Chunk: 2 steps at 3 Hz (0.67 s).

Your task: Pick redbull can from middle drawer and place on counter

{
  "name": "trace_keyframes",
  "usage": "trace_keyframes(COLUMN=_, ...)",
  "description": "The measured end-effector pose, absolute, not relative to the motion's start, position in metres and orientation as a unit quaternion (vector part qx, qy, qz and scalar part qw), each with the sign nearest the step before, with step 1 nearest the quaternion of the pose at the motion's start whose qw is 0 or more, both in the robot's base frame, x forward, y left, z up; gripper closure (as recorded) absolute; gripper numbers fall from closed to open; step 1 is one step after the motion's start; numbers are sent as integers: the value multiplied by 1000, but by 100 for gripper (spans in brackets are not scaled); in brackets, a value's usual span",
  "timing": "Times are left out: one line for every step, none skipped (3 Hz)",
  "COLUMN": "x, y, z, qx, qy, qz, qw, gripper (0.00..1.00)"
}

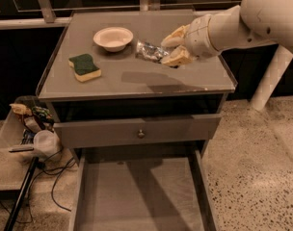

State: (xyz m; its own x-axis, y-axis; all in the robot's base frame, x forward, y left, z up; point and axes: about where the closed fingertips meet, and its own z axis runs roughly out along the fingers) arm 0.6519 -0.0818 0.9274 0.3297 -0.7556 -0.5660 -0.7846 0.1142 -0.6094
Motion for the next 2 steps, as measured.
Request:
trace_keyframes(x=666, y=-75, z=924, qx=-675, qy=574, qz=22, qw=463, gripper=100)
trace_keyframes(x=680, y=-72, z=914, qx=-679, qy=578, qz=29, qw=452, gripper=100)
